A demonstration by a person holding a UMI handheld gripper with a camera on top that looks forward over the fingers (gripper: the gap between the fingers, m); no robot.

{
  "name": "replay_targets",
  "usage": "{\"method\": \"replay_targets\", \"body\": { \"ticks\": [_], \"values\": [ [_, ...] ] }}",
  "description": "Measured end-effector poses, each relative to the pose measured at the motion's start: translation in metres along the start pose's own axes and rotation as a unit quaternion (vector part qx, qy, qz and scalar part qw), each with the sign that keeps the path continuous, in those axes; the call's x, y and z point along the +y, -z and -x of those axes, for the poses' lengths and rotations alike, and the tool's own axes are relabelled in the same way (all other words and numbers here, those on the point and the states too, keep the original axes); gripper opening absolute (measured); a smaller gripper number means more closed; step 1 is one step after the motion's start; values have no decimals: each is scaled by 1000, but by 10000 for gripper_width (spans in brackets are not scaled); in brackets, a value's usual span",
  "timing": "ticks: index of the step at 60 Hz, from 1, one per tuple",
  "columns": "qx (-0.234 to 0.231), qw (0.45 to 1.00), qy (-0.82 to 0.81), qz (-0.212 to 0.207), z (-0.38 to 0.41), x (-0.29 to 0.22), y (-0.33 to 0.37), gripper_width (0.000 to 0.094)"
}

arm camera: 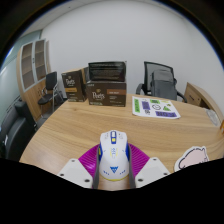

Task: Arrange mouse

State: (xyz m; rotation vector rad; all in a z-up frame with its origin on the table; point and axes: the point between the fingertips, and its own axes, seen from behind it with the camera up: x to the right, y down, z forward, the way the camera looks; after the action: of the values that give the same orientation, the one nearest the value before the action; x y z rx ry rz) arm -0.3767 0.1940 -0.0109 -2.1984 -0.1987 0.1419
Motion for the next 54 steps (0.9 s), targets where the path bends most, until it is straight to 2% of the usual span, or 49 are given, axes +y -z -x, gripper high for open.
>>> {"method": "replay_targets", "body": {
  "ticks": [6, 9, 18, 26, 31, 37, 39, 42, 50, 54],
  "values": [
    [-16, 1000, -18, 19, 1, -1, 8, 399],
    [-16, 999, -34, 10, -9, -9, 21, 400],
    [36, 997, -57, -29, -92, -35, 75, 398],
    [101, 993, -57, 4, -187, 2, 101, 397],
    [124, 990, -59, 33, -220, 32, 109, 396],
    [129, 987, -68, 62, -237, 66, 110, 397],
    [123, 988, -78, 45, -238, 62, 109, 398],
    [119, 988, -87, 45, -238, 63, 106, 406],
    [119, 986, -89, 71, -236, 65, 106, 571],
    [120, 985, -97, 81, -230, 66, 115, 819]
  ]
}}
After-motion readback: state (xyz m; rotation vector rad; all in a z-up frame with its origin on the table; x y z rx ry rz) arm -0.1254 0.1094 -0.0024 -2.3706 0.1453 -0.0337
